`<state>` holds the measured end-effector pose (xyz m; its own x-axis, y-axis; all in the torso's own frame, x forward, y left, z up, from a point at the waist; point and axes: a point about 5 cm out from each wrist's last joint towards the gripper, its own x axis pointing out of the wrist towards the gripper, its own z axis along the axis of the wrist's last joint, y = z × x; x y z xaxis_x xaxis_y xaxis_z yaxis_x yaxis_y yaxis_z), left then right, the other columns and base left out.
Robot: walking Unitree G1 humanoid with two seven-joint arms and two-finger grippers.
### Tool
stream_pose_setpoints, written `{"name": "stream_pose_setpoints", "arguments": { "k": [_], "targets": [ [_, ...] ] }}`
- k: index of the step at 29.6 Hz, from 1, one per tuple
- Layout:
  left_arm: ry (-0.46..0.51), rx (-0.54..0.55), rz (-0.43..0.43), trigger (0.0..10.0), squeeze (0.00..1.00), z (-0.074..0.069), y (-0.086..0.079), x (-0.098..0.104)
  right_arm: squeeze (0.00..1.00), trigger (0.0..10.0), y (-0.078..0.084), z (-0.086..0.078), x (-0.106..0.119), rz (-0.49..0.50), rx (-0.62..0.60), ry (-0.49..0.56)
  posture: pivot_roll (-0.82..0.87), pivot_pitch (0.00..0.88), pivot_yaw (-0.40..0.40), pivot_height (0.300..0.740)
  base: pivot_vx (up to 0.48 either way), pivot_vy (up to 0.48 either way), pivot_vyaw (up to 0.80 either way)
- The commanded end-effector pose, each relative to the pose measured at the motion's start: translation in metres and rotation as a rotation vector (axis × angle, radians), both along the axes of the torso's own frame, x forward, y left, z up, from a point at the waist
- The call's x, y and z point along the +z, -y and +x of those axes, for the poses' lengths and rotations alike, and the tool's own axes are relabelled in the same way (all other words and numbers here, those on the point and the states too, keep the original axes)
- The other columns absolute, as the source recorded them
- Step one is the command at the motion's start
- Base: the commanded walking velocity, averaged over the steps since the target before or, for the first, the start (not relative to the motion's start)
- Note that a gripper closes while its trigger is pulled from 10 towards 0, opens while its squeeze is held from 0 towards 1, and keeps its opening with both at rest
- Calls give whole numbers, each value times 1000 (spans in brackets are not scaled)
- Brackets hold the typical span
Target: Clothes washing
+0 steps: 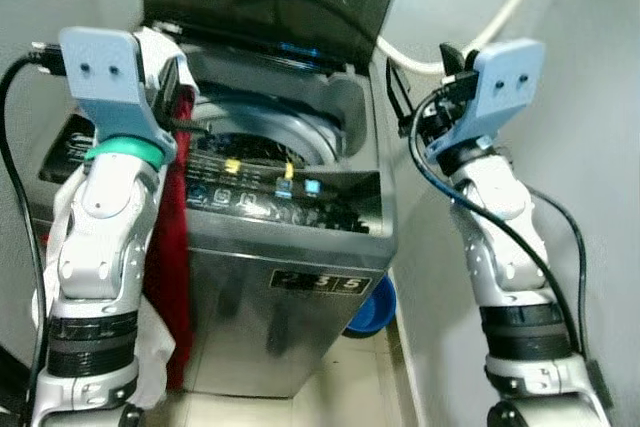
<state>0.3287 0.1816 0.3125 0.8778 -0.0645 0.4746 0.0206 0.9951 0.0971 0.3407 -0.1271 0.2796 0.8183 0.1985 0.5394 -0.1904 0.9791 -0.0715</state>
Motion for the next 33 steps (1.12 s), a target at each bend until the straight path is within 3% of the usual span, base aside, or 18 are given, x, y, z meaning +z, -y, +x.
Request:
{"name": "stream_pose_setpoints", "arguments": {
  "k": [1, 3, 5, 10, 16, 17, 21, 22, 23, 24, 28, 30, 33],
  "targets": [
    [45, -52, 30, 10000, 0, -3, 6, 14, 0, 10000, 1, -3, 3, 25, -23, 33, 146, 30, 19, 740, 0, 0, -800],
    [45, -52, 30, 10000, 0, -3, 6, 14, 0, 10000, 1, -3, 3, 25, -23, 33, 146, 30, 19, 740, 0, 0, -800],
    [41, -64, 51, 10000, 0, 0, 4, 22, 0, 10000, 2, -4, -3, 55, -47, 34, 170, 20, 73, 740, 0, 0, -800],
    [42, -70, 63, 10000, 0, 2, 3, 27, 0, 10000, 3, -3, -6, 70, -61, 35, 175, 17, 83, 740, 0, 0, -800],
    [68, -45, 71, 10000, 0, 1, 4, 30, 0, 10000, -3, 0, -4, 53, -11, 38, 169, 8, 45, 740, 0, 0, -800],
    [94, -7, 70, 10000, 0, -1, 2, 32, 0, 10000, -14, 2, -1, 36, 95, 28, 166, 4, 16, 740, 0, 0, -800],
    [103, 10, 64, 10000, 0, -2, -1, 32, 0, 10000, -25, 2, 0, 26, 192, 18, 166, 3, 12, 740, 0, 0, -800],
    [125, 26, 65, 10000, 0, -6, -3, 35, 0, 10000, -42, -5, -3, -16, 365, 5, 170, 0, -22, 740, 0, 0, 0],
    [140, 34, 67, 10000, 0, -8, -4, 37, 0, 10000, -51, -10, -6, -34, 459, -5, 170, 0, -22, 740, 0, 0, 0],
    [140, 34, 67, 10000, 0, -8, -4, 37, 0, 10000, -51, -10, -6, -34, 459, -5, 170, 0, -22, 740, 0, 0, 0],
    [212, 75, 82, 10000, 0, -17, -8, 49, 0, 10000, -74, -30, -17, -149, 723, -17, 174, 0, -47, 740, 0, 0, 0],
    [230, 90, 87, 10000, 0, -18, -9, 52, 0, 10000, -77, -32, -20, -179, 748, -18, 174, 0, -47, 740, 0, 0, 0],
    [234, 105, 75, 10000, 0, -21, -11, 50, 0, 10000, -75, -23, -15, -159, 689, 2, 181, 0, -65, 740, 0, 0, 0]
  ]
}}
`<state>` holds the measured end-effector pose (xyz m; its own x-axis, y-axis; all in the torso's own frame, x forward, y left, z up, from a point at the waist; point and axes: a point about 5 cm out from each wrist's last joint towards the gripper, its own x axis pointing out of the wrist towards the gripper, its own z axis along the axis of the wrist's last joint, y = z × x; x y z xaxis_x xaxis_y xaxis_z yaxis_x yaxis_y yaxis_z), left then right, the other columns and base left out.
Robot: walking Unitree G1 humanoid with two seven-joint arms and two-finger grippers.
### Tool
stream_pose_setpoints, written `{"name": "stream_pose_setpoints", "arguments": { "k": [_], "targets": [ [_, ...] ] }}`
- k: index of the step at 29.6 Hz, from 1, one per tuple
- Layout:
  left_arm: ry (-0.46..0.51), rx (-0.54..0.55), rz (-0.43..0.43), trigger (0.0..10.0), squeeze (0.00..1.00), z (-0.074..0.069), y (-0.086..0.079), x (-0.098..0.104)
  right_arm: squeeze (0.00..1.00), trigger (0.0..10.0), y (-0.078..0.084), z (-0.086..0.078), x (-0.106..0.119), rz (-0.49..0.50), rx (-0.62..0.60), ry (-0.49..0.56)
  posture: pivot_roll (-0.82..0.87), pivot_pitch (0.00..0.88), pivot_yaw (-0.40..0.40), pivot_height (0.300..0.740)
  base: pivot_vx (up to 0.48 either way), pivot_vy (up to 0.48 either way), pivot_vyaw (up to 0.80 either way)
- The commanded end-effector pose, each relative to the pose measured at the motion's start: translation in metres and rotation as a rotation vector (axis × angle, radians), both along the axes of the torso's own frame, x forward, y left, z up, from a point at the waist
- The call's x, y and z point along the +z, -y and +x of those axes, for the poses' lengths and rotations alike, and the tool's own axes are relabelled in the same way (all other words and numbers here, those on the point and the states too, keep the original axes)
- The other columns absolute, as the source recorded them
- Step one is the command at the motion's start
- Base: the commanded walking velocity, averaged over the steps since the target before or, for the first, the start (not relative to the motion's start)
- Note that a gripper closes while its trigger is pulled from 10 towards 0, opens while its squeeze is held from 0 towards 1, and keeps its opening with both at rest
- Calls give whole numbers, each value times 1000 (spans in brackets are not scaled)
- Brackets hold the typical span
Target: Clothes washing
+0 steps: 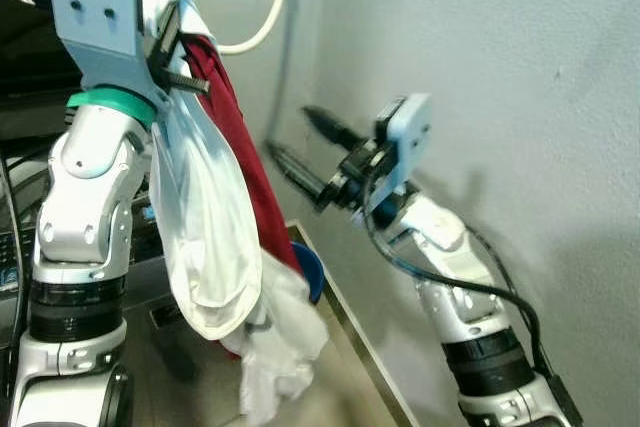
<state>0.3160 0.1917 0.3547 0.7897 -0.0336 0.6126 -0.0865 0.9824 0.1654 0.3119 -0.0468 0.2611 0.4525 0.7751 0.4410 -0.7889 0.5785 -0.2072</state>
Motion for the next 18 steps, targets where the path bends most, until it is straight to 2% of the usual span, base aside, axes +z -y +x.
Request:
{"name": "stream_pose_setpoints", "arguments": {
  "k": [1, 6, 8, 13, 18],
  "targets": [
    [65, 18, 2, 10000, 0, -8, -1, 8, 0, 10000, 5, 5, 4, 20, -39, 12, 181, 0, -65, 740, 0, 0, 0],
    [42, 12, -18, 10000, 0, -8, 0, 0, 0, 10000, 13, 15, 13, 100, -126, -1, 180, 0, -72, 740, 0, 0, 0],
    [14, 5, -46, 10000, 0, -6, 0, -7, 0, 10000, 22, 22, 17, 140, -210, -16, 175, 0, -74, 740, 0, 0, 0],
    [4, 3, -59, 10000, 0, -5, 0, -9, 0, 10000, 27, 25, 18, 144, -253, -24, 169, 0, -71, 740, 0, 0, 0],
    [-5, -3, -64, 10000, 0, -3, 1, -10, 0, 10000, 36, 31, 18, 157, -345, -33, 159, 0, -70, 740, 0, 0, 584]
  ]
}}
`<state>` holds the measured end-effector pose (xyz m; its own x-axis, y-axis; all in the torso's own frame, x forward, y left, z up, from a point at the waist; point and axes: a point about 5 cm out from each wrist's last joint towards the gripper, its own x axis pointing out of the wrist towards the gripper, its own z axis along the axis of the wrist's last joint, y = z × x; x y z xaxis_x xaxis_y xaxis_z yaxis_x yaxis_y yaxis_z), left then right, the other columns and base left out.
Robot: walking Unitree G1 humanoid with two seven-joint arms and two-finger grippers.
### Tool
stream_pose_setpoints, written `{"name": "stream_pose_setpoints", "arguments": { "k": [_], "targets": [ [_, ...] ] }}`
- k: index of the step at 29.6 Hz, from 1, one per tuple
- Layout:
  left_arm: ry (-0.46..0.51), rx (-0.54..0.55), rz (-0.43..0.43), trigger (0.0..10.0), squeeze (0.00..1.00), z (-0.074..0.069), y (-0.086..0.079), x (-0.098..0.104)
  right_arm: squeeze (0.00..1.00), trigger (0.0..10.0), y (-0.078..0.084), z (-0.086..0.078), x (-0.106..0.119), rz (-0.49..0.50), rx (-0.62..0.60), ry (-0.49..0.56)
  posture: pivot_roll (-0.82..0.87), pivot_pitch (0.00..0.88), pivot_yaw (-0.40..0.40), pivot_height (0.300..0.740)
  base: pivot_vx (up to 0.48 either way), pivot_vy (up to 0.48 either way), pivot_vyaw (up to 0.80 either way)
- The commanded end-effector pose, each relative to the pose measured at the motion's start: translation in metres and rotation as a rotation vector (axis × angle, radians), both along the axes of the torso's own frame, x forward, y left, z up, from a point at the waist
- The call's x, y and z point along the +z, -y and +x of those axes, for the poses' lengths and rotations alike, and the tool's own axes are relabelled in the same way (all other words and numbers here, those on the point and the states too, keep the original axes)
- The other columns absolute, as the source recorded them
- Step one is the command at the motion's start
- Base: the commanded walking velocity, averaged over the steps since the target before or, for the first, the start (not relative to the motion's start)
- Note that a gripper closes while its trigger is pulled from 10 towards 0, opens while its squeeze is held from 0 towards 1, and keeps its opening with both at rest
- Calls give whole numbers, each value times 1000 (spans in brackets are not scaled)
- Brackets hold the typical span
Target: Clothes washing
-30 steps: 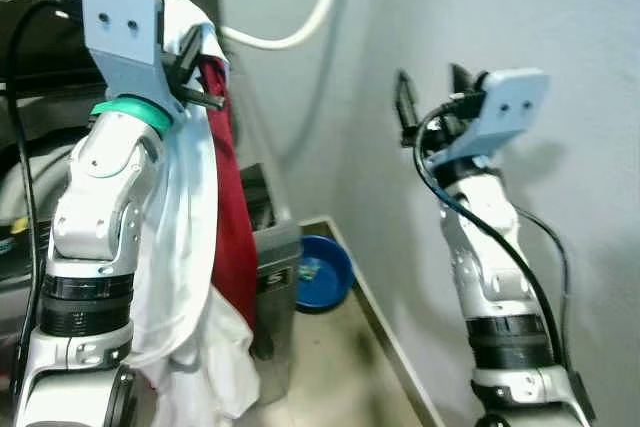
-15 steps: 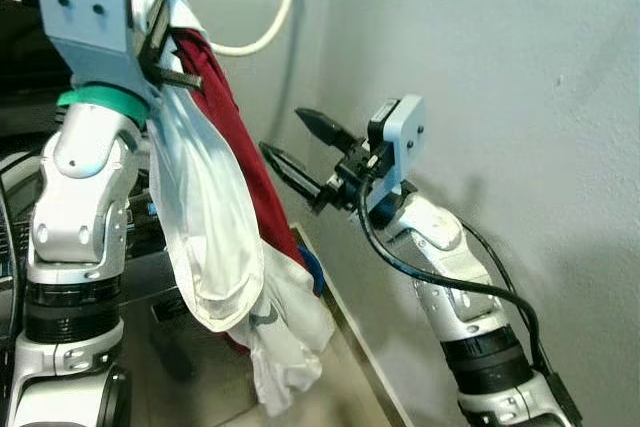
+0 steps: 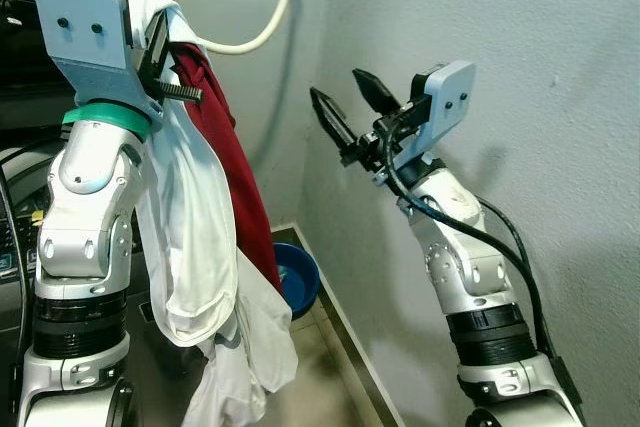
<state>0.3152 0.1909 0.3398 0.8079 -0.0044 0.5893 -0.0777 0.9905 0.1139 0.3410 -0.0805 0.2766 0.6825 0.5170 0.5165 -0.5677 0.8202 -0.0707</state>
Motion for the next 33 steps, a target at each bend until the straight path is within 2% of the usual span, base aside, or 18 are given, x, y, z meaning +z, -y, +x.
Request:
{"name": "stream_pose_setpoints", "arguments": {
  "k": [1, 6, 17, 22, 25, 29, 33],
  "targets": [
    [24, 2, -11, 10000, 0, -2, 1, 4, 0, 10000, 4, 3, 3, 6, -48, 10, 156, 2, -70, 740, 0, 0, 788],
    [18, -2, -15, 10000, 0, -1, 2, 2, 0, 10000, 7, 5, 5, -2, -93, 20, 153, 4, -71, 740, 0, 0, 788],
    [10, -2, -26, 10000, 0, 0, 2, 1, 0, 10000, 7, 6, 4, -3, -104, 14, 152, 6, -73, 740, 0, 0, 785],
    [-2, -5, -47, 10000, 0, 1, 2, -2, 0, 10000, 8, 6, 4, 25, -102, 1, 149, 10, -75, 740, 0, 0, 0],
    [-23, -11, -83, 10000, 0, 2, 0, -5, 0, 10000, 10, 7, 4, 33, -109, -1, 146, 13, -75, 740, 0, 480, 0],
    [-22, -4, -79, 10000, 0, 2, 0, -5, 0, 10000, 10, 6, 4, 32, -112, -2, 143, 13, -76, 740, 0, 480, 0],
    [-17, -5, -69, 10000, 0, 2, 1, -5, 0, 10000, 10, 6, 3, 29, -113, -2, 141, 13, -75, 740, 0, 0, 0]
  ]
}}
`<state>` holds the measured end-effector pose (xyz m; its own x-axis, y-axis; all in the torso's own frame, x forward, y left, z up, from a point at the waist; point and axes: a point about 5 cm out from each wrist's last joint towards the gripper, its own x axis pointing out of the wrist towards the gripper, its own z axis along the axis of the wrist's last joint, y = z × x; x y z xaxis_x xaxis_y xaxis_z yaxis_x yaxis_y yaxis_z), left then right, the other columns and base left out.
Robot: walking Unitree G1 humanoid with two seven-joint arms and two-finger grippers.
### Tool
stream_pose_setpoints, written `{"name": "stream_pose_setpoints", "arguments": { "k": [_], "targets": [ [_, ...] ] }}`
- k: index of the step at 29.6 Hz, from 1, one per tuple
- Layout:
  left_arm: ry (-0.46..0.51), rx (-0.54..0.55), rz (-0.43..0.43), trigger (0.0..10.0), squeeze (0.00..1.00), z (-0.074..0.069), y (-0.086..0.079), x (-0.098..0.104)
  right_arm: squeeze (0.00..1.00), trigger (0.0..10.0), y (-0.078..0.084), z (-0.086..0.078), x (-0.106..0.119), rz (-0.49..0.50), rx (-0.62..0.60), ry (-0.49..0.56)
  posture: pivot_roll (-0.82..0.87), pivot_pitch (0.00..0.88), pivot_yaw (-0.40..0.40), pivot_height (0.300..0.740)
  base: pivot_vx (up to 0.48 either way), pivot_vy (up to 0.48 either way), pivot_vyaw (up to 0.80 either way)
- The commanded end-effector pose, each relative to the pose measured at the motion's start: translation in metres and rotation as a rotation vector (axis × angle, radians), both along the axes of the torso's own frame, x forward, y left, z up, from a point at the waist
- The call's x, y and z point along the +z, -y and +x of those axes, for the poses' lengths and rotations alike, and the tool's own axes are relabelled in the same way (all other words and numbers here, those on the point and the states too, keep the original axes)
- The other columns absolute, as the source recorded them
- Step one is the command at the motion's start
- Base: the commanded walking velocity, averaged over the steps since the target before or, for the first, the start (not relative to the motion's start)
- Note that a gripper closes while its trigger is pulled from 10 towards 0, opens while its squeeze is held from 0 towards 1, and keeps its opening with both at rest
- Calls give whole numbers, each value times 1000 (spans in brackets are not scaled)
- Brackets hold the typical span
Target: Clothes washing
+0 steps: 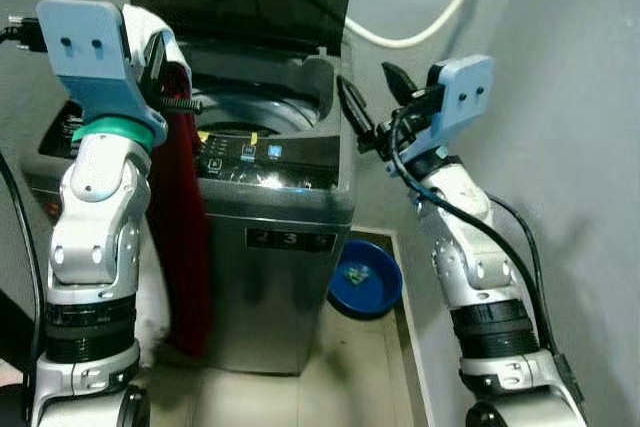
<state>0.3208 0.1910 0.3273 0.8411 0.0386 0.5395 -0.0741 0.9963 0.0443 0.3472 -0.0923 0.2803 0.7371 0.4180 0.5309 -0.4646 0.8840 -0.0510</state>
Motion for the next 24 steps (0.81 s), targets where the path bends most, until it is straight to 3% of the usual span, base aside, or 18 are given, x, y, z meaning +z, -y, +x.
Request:
{"name": "stream_pose_setpoints", "arguments": {
  "k": [1, 6, 20, 24],
  "targets": [
    [41, -2, 9, 10000, 0, -4, 1, 7, 0, 10000, -2, 0, -1, 3, 6, -5, 140, 14, -74, 740, 0, 0, 0],
    [29, -3, -8, 10000, 0, -2, 1, 7, 0, 10000, -1, 0, -1, 1, 2, -6, 137, 15, -72, 740, 0, 0, 0],
    [18, -1, -14, 10000, 0, -1, 0, 6, 0, 10000, -1, -1, -3, -3, -7, -7, 137, 17, -69, 740, 0, 480, 0],
    [15, 0, 5, 10000, 0, -1, 2, 6, 0, 10000, 0, -1, -2, 12, -15, -4, 139, 18, -69, 740, 0, 152, 0]
  ]
}}
